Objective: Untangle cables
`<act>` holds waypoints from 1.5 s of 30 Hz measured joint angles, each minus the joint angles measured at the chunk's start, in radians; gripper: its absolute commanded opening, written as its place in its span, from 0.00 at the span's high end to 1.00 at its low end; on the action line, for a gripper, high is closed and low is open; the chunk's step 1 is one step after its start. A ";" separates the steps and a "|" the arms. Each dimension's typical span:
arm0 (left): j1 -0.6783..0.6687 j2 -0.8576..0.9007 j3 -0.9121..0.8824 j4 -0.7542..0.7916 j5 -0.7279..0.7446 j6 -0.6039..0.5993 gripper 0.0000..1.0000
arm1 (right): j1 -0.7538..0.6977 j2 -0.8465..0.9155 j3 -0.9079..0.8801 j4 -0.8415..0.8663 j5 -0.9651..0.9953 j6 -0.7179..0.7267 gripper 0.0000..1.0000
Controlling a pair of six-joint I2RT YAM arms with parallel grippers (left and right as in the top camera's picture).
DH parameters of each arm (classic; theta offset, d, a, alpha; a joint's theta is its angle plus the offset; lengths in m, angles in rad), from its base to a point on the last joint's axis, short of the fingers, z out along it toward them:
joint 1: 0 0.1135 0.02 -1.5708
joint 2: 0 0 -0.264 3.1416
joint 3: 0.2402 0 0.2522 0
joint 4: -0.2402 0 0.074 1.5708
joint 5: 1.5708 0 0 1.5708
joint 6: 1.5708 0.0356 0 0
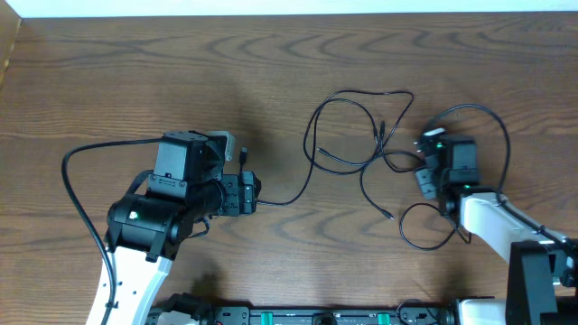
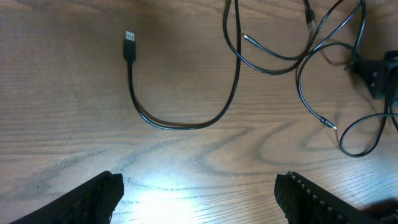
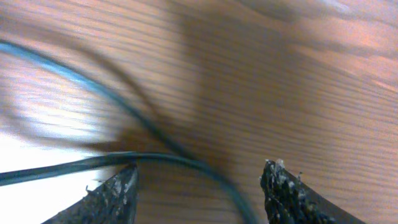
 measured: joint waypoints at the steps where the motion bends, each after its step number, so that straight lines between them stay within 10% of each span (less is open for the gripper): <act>1: 0.000 0.000 0.000 -0.002 0.000 0.000 0.16 | -0.018 0.002 0.000 0.003 0.007 -0.004 0.39; 4: 0.000 0.000 0.000 -0.011 0.000 0.000 0.17 | -0.082 0.002 -0.002 0.019 0.030 -0.003 0.43; 10: 0.000 0.000 0.000 -0.015 0.000 0.000 0.16 | -0.139 0.002 -0.004 0.034 -0.036 0.067 0.99; 24: 0.000 0.000 0.000 -0.018 0.000 0.000 0.17 | -0.138 -0.116 0.157 0.011 -0.600 0.382 0.99; 25: 0.000 0.000 0.000 -0.018 0.000 0.000 0.16 | -0.138 -0.159 0.216 0.008 -0.626 0.401 0.88; 26: 0.000 0.000 0.000 -0.018 0.000 0.000 0.17 | -0.138 -0.177 0.240 0.007 -0.635 0.409 0.27; 27: 0.000 0.000 0.000 -0.018 0.000 0.000 0.16 | -0.138 -0.197 0.264 -0.001 -0.644 0.414 0.01; 36: 0.000 0.000 0.000 -0.018 0.000 0.000 0.17 | -0.062 -0.085 0.256 -0.372 -0.587 0.230 0.01; 45: 0.000 0.000 0.000 -0.018 0.000 0.000 0.16 | -0.033 0.101 0.254 -0.248 -0.385 0.005 0.01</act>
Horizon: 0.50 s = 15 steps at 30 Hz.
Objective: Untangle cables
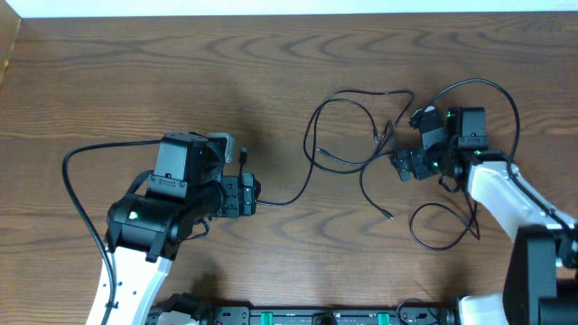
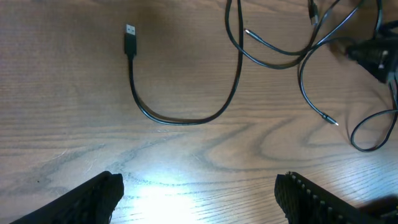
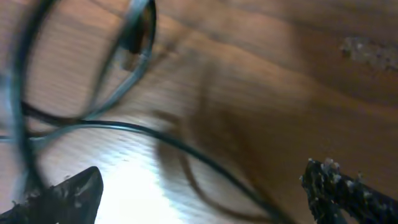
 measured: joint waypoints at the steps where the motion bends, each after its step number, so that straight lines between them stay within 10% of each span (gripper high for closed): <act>1: 0.000 0.000 0.000 0.000 0.000 0.000 0.17 | 0.000 0.019 0.000 0.008 0.011 -0.019 0.01; 6: 0.000 0.000 0.000 0.000 0.000 0.000 0.17 | 0.000 0.095 0.005 0.029 0.040 -0.072 0.05; 12: 0.000 0.027 0.000 0.000 0.000 0.000 0.17 | 0.000 0.124 0.012 0.098 0.023 -0.085 0.67; 13: 0.000 0.033 0.000 0.000 0.000 0.000 0.17 | 0.000 0.127 0.012 0.109 0.020 -0.086 0.96; 15: 0.000 0.042 0.000 0.000 0.000 0.000 0.16 | 0.000 0.131 0.012 0.134 0.026 -0.077 0.99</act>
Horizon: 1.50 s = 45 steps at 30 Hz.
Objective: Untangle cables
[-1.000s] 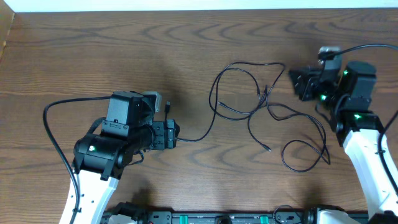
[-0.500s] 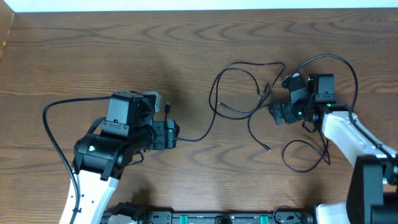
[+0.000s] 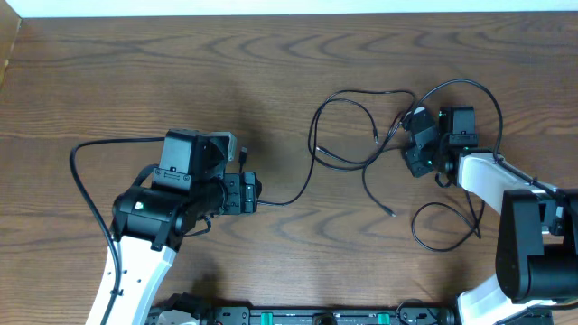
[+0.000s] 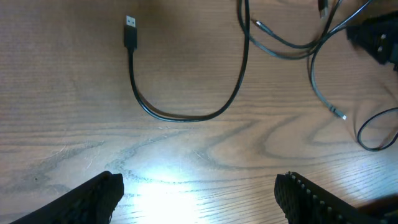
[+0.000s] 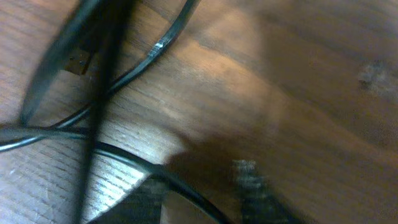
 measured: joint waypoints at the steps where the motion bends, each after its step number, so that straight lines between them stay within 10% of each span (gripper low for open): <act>1: 0.000 0.001 0.000 0.000 0.000 0.000 0.17 | 0.000 0.003 0.000 0.010 0.002 0.012 0.99; 12: 0.000 0.002 0.000 -0.001 0.000 0.000 0.17 | 0.000 -0.060 -0.008 -0.043 -0.257 0.285 0.99; 25: 0.000 0.003 0.000 0.000 0.000 0.000 0.16 | 0.130 -0.822 0.305 -0.142 -0.179 0.357 0.99; 45: 0.000 0.003 0.000 -0.017 0.000 0.000 0.16 | -0.421 -0.697 0.511 -0.149 0.239 0.526 0.99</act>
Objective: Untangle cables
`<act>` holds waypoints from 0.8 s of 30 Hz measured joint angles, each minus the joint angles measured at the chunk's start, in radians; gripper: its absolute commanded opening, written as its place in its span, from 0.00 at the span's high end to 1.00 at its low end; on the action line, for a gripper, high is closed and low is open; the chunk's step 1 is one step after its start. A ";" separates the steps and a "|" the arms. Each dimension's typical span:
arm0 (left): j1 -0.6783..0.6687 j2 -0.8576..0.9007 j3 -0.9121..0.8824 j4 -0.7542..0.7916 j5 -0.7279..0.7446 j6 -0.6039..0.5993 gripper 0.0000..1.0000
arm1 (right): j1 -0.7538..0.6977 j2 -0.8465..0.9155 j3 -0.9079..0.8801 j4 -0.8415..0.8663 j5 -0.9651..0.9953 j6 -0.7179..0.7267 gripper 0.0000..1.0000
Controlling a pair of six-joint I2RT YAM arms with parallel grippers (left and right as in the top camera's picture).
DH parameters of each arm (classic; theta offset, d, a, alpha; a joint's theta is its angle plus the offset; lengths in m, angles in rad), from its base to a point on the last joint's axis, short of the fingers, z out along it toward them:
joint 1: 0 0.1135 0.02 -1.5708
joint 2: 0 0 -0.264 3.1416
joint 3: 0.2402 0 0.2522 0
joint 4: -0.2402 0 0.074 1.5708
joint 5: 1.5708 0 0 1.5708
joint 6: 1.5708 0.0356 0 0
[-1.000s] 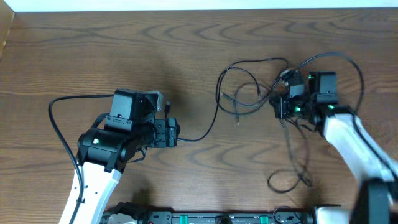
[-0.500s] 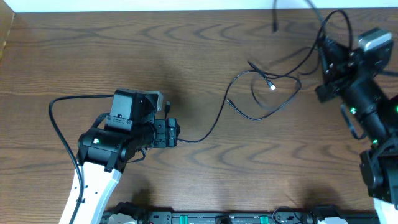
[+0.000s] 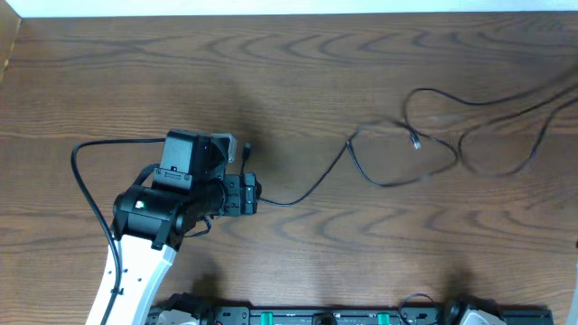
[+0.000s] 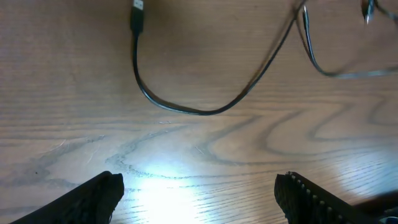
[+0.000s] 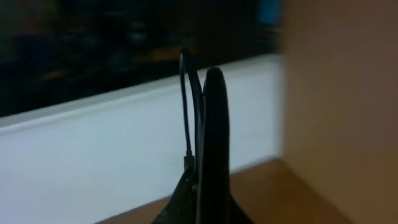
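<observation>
Thin black cables [image 3: 388,181] lie stretched across the table's right half and run off the right edge; a small plug tip [image 3: 415,142] rests inside one loop. One cable ends in a USB plug [image 4: 137,12] and curves [image 4: 186,111] in front of my left gripper [image 4: 199,202], which is open and low over bare wood, holding nothing. In the overhead view the left gripper [image 3: 246,194] sits left of the cables. My right gripper [image 5: 208,81] is out of the overhead view; in its wrist view it is shut on a black cable [image 5: 185,93], raised and facing a white wall.
The brown wooden table [image 3: 298,63] ends at a white strip along the far edge. My left arm's own thick black lead [image 3: 86,190] loops at its left side.
My right gripper was in the cable knot at mid-right; now it is beyond the overhead view's right edge, shut on a cable. The tangle is drawn out to the right into looser loops.
My right gripper was open among the tangled cables at the table's right, first low, then further up at the knot. It then sat on the knot. Now it holds a cable off to the right and the bundle is spread. The left arm barely moved.
</observation>
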 measured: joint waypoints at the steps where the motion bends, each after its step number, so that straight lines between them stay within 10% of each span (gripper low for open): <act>1: 0.000 0.000 0.000 0.000 0.000 0.000 0.16 | -0.027 0.005 0.000 -0.010 0.046 0.008 0.99; 11: 0.000 0.000 0.000 -0.002 0.000 0.000 0.16 | -0.162 0.045 0.000 -0.095 0.185 0.018 0.99; 16: 0.000 0.000 0.000 -0.006 0.000 0.000 0.16 | -0.165 0.108 0.000 -0.021 -0.080 0.072 0.99; 24: 0.001 0.000 -0.004 0.023 0.097 0.061 0.16 | -0.095 0.251 0.004 0.996 -0.856 0.632 0.99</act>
